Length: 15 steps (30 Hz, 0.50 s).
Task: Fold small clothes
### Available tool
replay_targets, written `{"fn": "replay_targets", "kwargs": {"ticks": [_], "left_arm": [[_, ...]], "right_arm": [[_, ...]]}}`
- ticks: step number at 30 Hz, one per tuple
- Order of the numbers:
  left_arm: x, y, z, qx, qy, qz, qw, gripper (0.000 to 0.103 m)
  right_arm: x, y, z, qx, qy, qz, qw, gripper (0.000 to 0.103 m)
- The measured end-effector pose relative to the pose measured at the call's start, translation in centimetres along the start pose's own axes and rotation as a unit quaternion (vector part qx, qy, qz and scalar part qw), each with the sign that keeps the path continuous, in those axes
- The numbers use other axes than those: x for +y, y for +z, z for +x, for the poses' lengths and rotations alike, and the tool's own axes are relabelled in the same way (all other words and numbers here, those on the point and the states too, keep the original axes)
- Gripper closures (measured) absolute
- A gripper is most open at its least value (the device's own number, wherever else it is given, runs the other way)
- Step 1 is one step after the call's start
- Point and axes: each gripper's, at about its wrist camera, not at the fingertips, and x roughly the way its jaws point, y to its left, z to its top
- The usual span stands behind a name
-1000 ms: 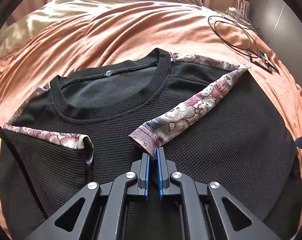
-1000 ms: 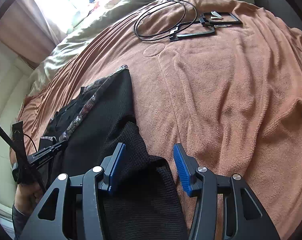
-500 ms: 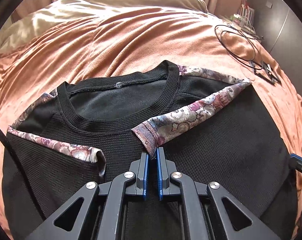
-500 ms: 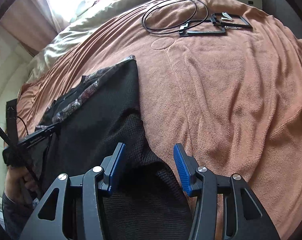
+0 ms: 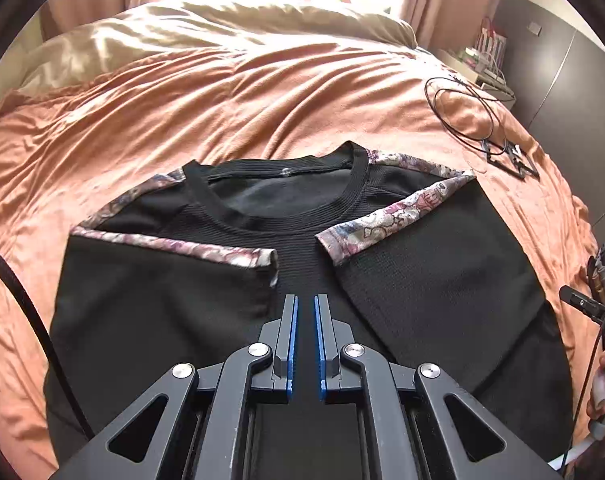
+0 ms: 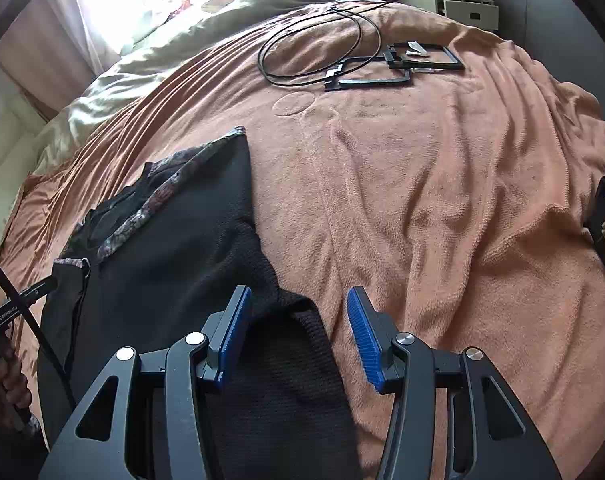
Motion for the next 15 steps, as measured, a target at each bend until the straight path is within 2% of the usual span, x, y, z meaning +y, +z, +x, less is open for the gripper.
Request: {"fn": "replay_targets", "kwargs": {"ticks": [4, 7, 9, 10, 11, 13, 15], "left_arm": [[1.3, -1.0, -3.0, -0.009, -0.002, -0.013, 0.9999, 0.091], [2.0, -1.8, -5.5, -0.022, -0.002, -0.027, 0.9994, 0.075], [2.5, -2.5, -7.5, -0.035, -0.001, -0.033, 0.9988, 0.056], [2.6, -2.9, -8.5, -0.042, 0.0, -0.035, 0.9985, 0.052], [2.7, -3.2, -9.4, -0.049, 0.001, -0.036, 0.9982, 0.048], [3.1, -4.0, -11.2, -0.057, 0.001, -0.04, 0.9975, 0.04], [3.6, -4.9, -13.0, -0.067, 0.0, -0.048, 0.9966, 0.027]], "right_arm": [[-0.1, -0.9, -2.2, -0.009, 0.006, -0.007, 1.0, 0.056], [0.0, -1.6, -4.4, -0.016, 0.008, -0.011, 1.0, 0.056], [0.1, -2.1, -6.0, -0.024, 0.011, -0.014, 1.0, 0.056], [0.2, -2.4, -7.1, -0.03, 0.012, -0.016, 0.999, 0.054], [0.3, -2.7, -7.9, -0.035, 0.014, -0.018, 0.999, 0.051], [0.5, -3.5, -9.7, -0.046, 0.016, -0.023, 0.999, 0.032], [1.0, -4.3, -11.4, -0.056, 0.014, -0.034, 0.998, 0.02]]}}
